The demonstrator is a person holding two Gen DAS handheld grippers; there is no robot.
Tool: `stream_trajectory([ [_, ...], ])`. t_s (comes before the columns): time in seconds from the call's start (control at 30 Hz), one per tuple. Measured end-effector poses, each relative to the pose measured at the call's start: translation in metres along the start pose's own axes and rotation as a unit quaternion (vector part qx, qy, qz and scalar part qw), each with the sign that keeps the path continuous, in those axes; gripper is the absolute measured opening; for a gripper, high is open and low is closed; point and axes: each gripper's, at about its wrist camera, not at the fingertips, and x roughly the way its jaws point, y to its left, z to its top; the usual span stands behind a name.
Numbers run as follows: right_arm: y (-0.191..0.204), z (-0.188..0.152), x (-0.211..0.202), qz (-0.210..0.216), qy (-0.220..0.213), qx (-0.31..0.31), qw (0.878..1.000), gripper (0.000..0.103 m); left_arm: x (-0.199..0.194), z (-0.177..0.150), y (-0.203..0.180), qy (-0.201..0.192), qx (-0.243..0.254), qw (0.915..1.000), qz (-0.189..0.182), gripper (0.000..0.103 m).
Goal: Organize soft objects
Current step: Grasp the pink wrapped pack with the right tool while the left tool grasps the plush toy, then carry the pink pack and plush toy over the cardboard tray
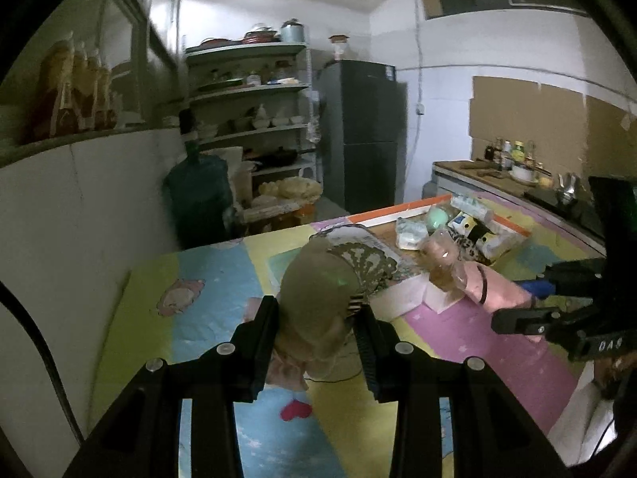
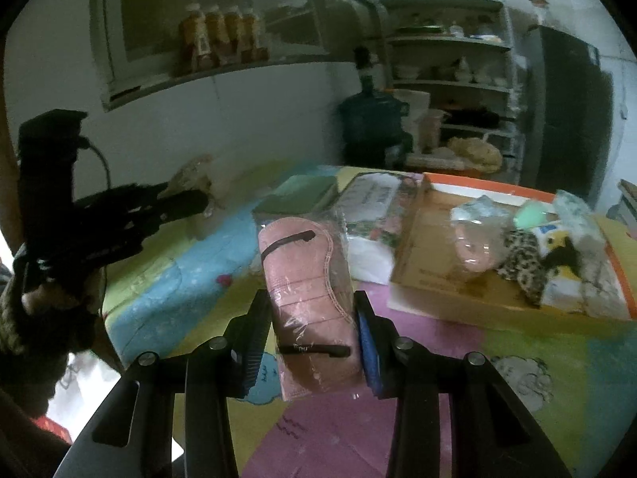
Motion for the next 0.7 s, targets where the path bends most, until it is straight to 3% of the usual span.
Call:
stream_trajectory([
  [0.7, -0.029, -0.011, -0.043, -0.052, -0.048, 0.05, 0.996, 0.042, 0.002, 0.029, -0.064, -0.021, -0.067, 0.9972, 0.022, 0.039],
])
